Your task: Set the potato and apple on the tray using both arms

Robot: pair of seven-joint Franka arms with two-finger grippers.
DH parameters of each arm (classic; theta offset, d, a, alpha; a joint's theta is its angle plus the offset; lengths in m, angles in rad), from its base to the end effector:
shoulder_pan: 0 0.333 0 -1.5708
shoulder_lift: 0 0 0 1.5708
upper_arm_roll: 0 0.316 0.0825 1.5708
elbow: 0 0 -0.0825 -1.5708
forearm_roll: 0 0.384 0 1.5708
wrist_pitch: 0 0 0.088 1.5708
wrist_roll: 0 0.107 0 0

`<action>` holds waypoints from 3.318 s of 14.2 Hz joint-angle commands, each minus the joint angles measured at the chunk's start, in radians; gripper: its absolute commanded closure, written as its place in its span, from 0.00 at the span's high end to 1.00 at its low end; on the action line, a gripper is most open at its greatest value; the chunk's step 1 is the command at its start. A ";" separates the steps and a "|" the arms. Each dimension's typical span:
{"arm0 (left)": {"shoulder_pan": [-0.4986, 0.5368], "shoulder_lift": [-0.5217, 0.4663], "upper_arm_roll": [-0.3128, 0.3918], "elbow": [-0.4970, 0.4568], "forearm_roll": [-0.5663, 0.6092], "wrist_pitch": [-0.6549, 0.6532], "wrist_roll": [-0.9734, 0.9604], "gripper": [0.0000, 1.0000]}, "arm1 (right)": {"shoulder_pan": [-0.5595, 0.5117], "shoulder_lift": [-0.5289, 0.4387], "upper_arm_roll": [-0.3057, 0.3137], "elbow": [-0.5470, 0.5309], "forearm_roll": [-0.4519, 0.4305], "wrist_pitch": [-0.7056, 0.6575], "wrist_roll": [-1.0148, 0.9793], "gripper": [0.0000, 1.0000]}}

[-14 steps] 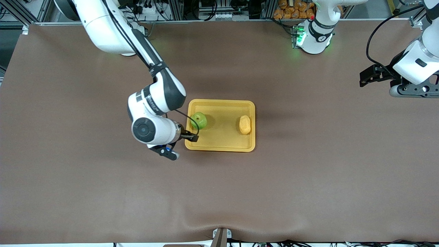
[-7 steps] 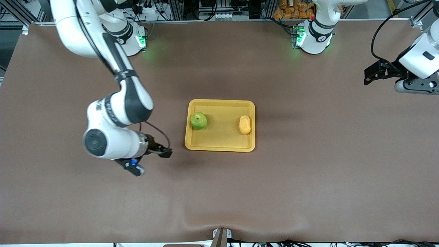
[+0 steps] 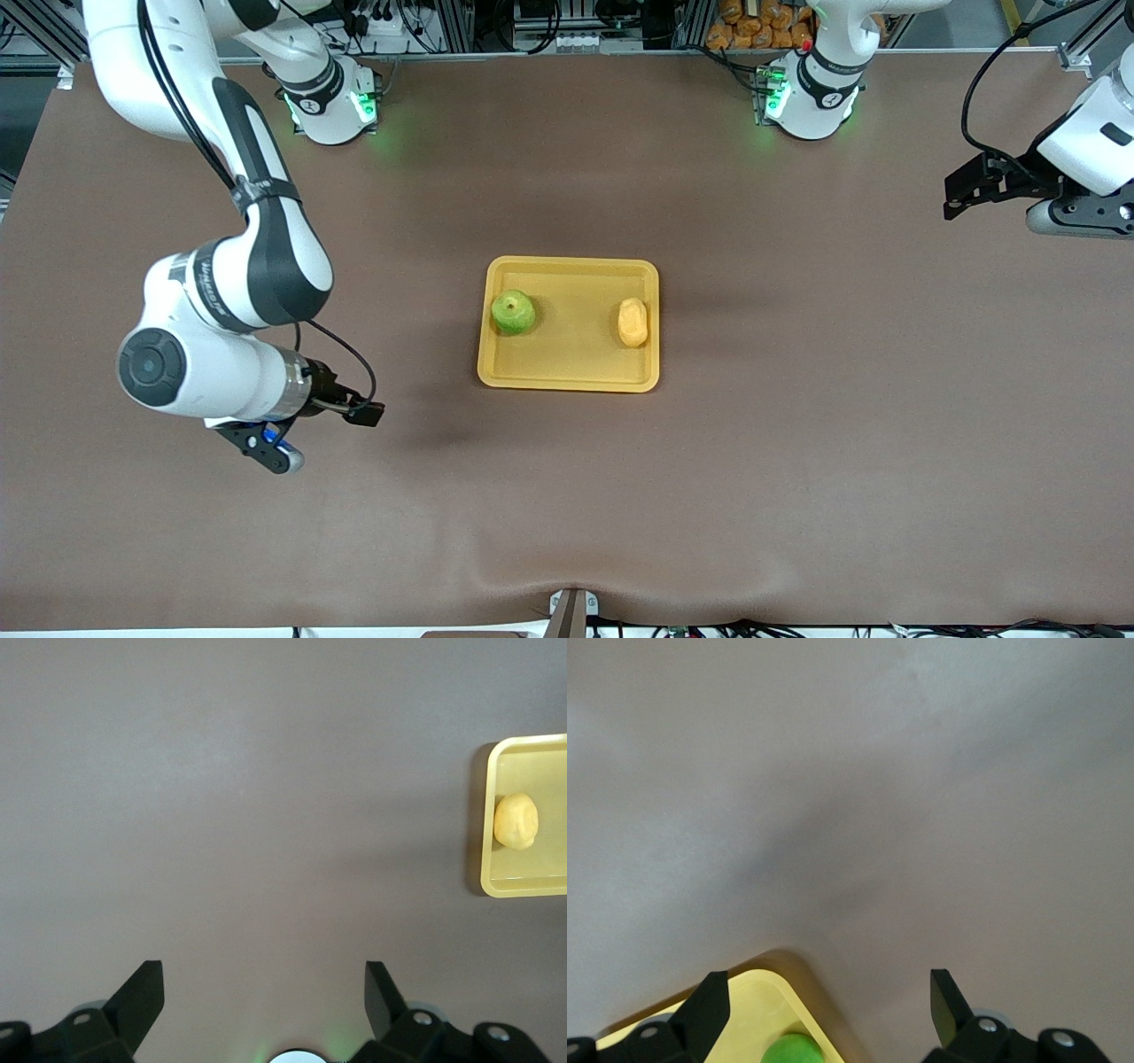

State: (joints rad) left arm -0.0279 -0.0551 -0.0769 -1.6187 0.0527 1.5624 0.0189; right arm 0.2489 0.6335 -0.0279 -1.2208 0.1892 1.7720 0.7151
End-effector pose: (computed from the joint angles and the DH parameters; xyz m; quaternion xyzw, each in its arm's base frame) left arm 0.5338 -0.0516 0.6313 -0.9977 0.0615 -0.0005 0.0285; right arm 0.7022 0.1797 0.3981 -0.9603 0.2631 0.0741 0.0560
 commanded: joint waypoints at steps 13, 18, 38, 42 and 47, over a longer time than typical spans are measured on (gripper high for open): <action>0.002 0.001 0.002 0.016 -0.013 -0.048 0.049 1.00 | -0.223 -0.267 0.181 -0.016 -0.163 -0.249 -0.310 1.00; 0.000 0.003 0.002 0.016 -0.016 -0.055 0.047 1.00 | -0.249 -0.382 0.131 -0.025 -0.162 -0.339 -0.532 1.00; 0.000 0.018 0.008 0.020 -0.022 -0.032 0.030 1.00 | -0.253 -0.673 0.014 -0.263 -0.229 -0.358 -0.821 1.00; 0.000 0.018 0.008 0.020 -0.022 -0.028 0.030 1.00 | -0.252 -0.673 0.014 -0.264 -0.218 -0.364 -0.818 1.00; 0.000 0.020 0.008 0.020 -0.021 -0.028 0.032 1.00 | -0.252 -0.672 0.014 -0.267 -0.212 -0.362 -0.813 1.00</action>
State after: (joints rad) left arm -0.0262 -0.0445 -0.0723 -1.6148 0.0346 1.5335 0.0520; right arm 0.0075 -0.0175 -0.0235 -1.4635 -0.0173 1.4012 -0.0883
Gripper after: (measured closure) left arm 0.000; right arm 0.000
